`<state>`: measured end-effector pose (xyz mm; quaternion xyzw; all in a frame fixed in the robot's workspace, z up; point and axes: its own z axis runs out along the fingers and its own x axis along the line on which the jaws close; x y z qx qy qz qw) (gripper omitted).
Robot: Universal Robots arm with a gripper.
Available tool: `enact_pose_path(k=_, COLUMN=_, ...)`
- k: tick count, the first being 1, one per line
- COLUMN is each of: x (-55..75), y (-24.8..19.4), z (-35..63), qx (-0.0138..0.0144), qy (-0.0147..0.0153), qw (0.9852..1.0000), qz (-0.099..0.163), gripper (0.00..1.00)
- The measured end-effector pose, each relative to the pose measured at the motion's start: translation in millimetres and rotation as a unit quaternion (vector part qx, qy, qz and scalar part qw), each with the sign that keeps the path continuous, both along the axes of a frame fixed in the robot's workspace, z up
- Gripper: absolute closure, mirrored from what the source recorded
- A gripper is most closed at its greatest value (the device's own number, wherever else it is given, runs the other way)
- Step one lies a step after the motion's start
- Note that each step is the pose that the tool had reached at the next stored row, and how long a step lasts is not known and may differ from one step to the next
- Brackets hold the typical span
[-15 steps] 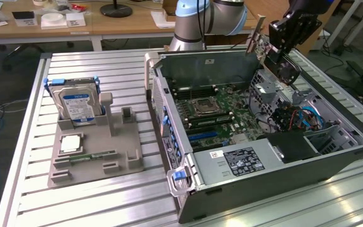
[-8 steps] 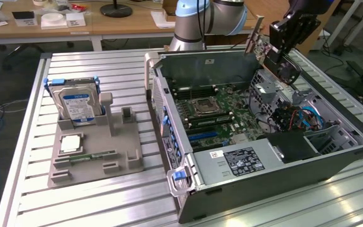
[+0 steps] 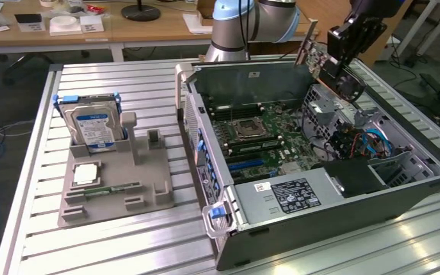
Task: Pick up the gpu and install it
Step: 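Insert the gpu into the slot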
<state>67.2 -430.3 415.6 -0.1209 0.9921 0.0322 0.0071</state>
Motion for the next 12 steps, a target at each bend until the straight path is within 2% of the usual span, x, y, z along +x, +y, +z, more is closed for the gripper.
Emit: enact_pose_path(k=12, x=0.0, y=0.0, z=-0.4, qx=-0.0001, qy=0.0000, qw=0.9992, qz=0.040, gripper=0.73)
